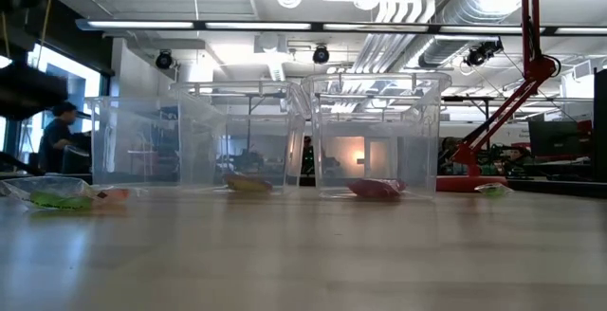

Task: Sort candy
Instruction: Put the yellow candy pack into the top center transparent bin, then put the red candy pack into right transparent bin, then put the orange gummy into top left transparent bin

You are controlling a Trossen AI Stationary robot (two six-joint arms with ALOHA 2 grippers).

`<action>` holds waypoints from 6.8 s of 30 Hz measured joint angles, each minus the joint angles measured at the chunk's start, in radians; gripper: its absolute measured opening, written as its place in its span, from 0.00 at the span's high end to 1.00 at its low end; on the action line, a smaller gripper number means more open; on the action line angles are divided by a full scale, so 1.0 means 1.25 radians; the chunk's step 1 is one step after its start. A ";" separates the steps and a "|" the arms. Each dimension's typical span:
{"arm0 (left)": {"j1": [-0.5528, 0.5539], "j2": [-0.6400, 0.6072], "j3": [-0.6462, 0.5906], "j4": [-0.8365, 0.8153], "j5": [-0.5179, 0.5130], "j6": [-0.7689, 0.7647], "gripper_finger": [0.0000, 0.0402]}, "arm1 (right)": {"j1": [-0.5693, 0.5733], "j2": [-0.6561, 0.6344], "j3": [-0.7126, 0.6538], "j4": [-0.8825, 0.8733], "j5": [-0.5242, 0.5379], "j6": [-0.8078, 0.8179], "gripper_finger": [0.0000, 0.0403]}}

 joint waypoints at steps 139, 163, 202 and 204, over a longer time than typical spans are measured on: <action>0.295 -0.215 0.183 -0.296 -0.171 0.087 0.46 | 0.031 -0.146 0.000 0.042 0.220 -0.122 0.39; 0.365 -0.155 -0.200 0.037 -0.087 -0.009 0.46 | 0.031 -0.136 0.000 0.036 0.239 -0.100 0.39; 0.599 -0.588 0.067 -0.616 -0.609 -0.002 0.81 | 0.031 -0.136 0.000 0.008 0.257 -0.105 0.39; 0.633 -0.586 0.064 -0.578 -0.619 0.021 0.74 | 0.031 -0.136 0.000 0.008 0.257 -0.105 0.39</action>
